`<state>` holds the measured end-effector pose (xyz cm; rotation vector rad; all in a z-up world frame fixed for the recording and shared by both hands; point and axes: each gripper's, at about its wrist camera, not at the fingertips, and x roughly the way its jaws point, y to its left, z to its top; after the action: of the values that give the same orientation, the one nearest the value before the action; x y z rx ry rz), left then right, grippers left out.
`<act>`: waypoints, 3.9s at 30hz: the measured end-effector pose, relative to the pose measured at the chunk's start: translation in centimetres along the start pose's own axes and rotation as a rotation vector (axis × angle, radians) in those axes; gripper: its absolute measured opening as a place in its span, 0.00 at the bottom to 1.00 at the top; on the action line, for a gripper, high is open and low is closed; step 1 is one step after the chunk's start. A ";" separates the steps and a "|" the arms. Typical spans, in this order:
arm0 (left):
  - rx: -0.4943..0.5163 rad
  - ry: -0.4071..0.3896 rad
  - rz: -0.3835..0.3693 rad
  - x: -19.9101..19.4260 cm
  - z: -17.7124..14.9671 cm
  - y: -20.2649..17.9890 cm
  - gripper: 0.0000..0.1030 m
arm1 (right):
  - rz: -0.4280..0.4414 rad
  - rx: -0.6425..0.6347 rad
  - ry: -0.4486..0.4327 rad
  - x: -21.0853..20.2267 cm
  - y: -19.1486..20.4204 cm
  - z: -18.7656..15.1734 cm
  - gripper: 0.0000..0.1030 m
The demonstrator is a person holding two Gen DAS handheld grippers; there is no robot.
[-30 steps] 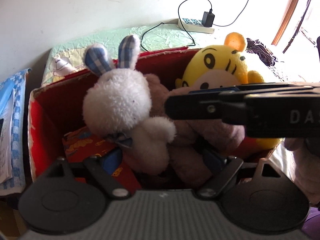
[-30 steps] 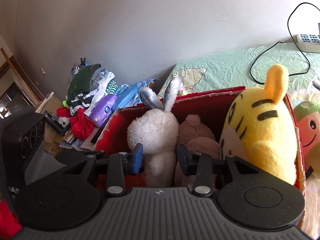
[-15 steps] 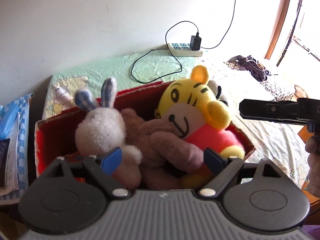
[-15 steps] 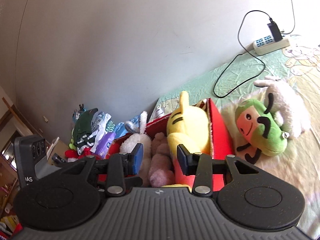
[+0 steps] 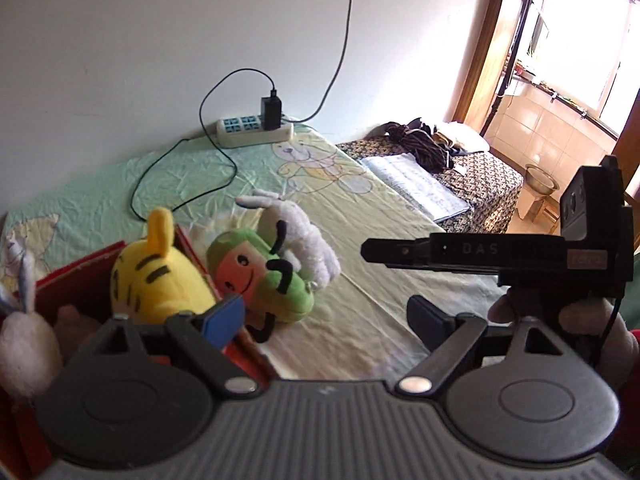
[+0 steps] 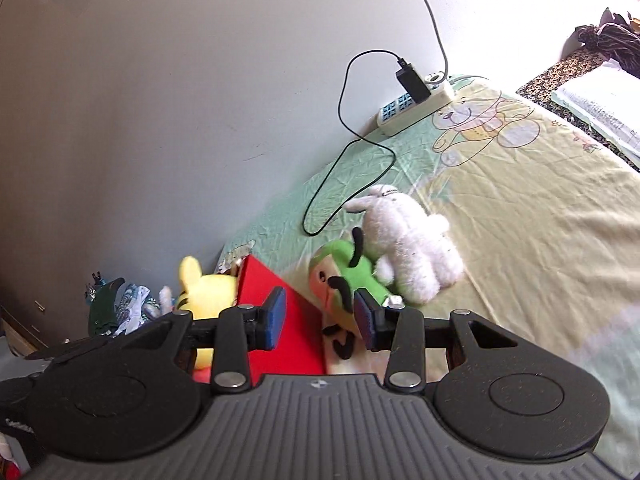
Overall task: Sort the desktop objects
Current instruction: 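Move the right gripper to the second white rabbit beside the green plush, then close the right gripper on the second white rabbit and lift it, then carry the second rabbit over the red box with the right gripper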
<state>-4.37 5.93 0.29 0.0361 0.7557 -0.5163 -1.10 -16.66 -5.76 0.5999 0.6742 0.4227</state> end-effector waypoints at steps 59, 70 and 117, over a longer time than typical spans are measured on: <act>-0.467 0.180 -0.076 27.8 7.2 0.3 0.79 | 0.193 0.289 0.232 9.5 -22.9 12.9 0.60; -0.405 0.217 -0.076 27.2 7.1 -0.6 0.72 | 0.258 0.316 0.330 10.9 -22.1 12.3 0.54; -0.182 -0.150 0.146 -9.9 -3.8 11.4 0.73 | 0.502 -0.231 0.127 6.2 13.8 -4.0 0.53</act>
<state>-7.63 21.01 2.31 -0.1149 0.6450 -0.3064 -1.77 -1.46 -2.27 0.5209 0.5804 1.0001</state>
